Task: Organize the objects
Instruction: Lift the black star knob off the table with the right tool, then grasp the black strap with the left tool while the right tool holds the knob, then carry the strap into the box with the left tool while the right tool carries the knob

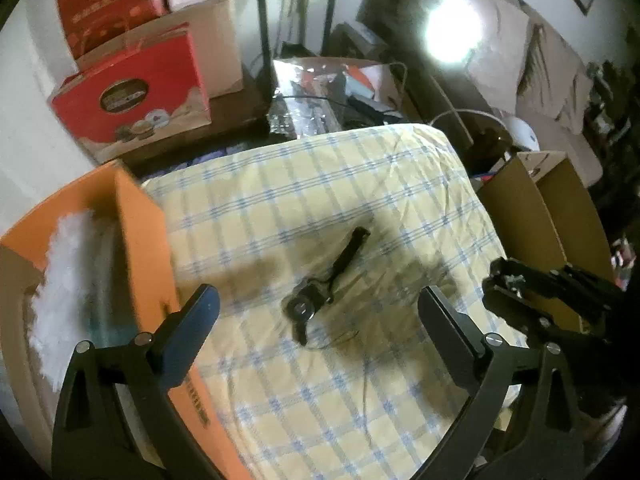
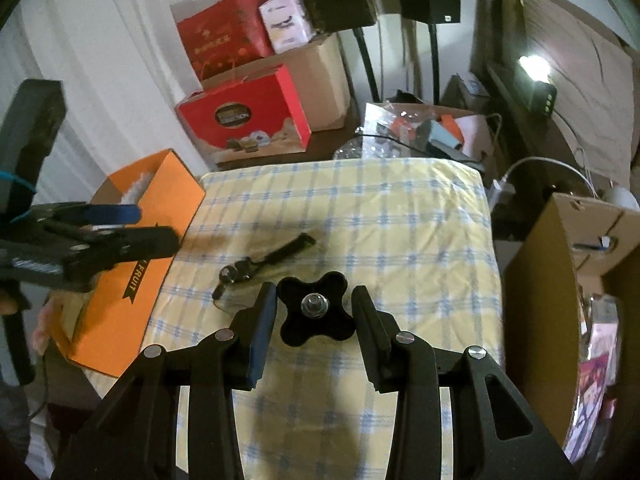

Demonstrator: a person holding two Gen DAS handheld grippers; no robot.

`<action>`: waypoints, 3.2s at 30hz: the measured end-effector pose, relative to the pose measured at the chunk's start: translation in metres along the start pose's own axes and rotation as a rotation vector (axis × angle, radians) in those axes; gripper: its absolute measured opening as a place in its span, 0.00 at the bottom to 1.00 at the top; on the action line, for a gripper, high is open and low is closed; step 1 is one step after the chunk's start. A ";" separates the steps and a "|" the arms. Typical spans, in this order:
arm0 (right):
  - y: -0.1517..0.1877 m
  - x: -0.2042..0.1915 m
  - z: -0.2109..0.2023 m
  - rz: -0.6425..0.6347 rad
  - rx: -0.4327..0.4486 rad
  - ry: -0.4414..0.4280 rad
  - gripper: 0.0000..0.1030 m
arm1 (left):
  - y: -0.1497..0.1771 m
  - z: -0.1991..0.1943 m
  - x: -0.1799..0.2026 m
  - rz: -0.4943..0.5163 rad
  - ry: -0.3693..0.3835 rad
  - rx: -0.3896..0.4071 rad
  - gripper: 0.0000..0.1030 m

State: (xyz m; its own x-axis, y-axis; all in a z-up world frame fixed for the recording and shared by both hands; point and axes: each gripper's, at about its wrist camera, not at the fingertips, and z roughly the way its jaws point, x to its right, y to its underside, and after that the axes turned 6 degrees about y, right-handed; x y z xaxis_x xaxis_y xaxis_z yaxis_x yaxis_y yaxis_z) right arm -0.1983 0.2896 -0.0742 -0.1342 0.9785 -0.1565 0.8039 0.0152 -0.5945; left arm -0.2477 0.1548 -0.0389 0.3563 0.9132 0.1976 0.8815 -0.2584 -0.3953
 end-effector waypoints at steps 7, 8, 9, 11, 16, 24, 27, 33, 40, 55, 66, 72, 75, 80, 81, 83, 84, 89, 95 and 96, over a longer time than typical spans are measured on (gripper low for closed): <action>0.006 0.014 -0.002 0.036 -0.015 0.025 0.38 | -0.010 0.034 0.015 0.010 -0.007 -0.026 0.83; 0.007 0.016 -0.002 0.039 -0.015 0.029 0.38 | -0.011 0.039 0.017 0.013 -0.010 -0.028 0.79; 0.008 0.017 -0.002 0.041 -0.016 0.031 0.38 | -0.012 0.045 0.018 0.023 -0.016 -0.033 0.73; 0.010 0.021 -0.002 0.050 -0.020 0.030 0.38 | -0.013 0.056 0.020 0.035 -0.024 -0.051 0.62; 0.011 0.028 -0.001 0.060 -0.021 0.026 0.38 | -0.014 0.086 0.022 0.039 -0.028 -0.108 0.46; 0.010 0.031 0.002 0.064 -0.024 0.026 0.38 | -0.017 0.104 0.024 0.054 -0.039 -0.119 0.30; 0.010 0.031 0.002 0.063 -0.024 0.026 0.38 | -0.016 0.104 0.026 0.073 -0.060 -0.106 0.25; 0.009 0.031 0.003 0.062 -0.022 0.028 0.38 | -0.012 0.105 0.029 0.100 -0.085 -0.068 0.12; 0.007 0.029 0.004 0.054 -0.021 0.032 0.38 | -0.007 0.097 0.028 0.093 -0.069 -0.045 0.09; -0.010 -0.007 -0.019 0.014 0.030 0.033 0.38 | 0.007 -0.005 0.031 0.079 0.047 0.135 0.09; -0.025 -0.058 -0.043 -0.036 0.069 0.007 0.38 | 0.029 -0.087 -0.011 0.022 0.064 0.248 0.09; -0.030 -0.097 -0.051 -0.087 0.083 -0.024 0.38 | 0.048 -0.129 -0.048 -0.029 0.063 0.303 0.09; -0.032 -0.119 -0.052 -0.116 0.085 -0.045 0.38 | 0.061 -0.148 -0.069 -0.064 0.084 0.321 0.09; -0.032 -0.156 -0.049 -0.158 0.080 -0.088 0.38 | 0.080 -0.172 -0.097 -0.099 0.066 0.352 0.09; -0.031 -0.164 -0.047 -0.169 0.077 -0.095 0.38 | 0.084 -0.176 -0.102 -0.107 0.059 0.357 0.09; -0.030 -0.176 -0.045 -0.188 0.072 -0.106 0.38 | 0.090 -0.182 -0.114 -0.123 0.040 0.362 0.09; -0.030 -0.183 -0.044 -0.197 0.069 -0.111 0.38 | 0.094 -0.184 -0.121 -0.133 0.029 0.363 0.09; -0.026 -0.216 -0.036 -0.247 0.055 -0.139 0.38 | 0.112 -0.190 -0.145 -0.158 -0.012 0.352 0.09; -0.021 -0.253 -0.018 -0.288 0.023 -0.185 0.38 | 0.127 -0.187 -0.167 -0.180 -0.060 0.328 0.09; -0.020 -0.258 -0.014 -0.293 0.016 -0.193 0.38 | 0.129 -0.186 -0.170 -0.183 -0.073 0.325 0.09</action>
State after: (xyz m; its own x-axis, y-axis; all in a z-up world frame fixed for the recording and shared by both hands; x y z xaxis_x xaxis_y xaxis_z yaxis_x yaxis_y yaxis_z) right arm -0.1714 0.0398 -0.0108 -0.4663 0.8761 -0.1221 0.7059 0.2853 -0.6483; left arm -0.1371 -0.0926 0.0433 0.1686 0.9581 0.2314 0.7803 0.0137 -0.6253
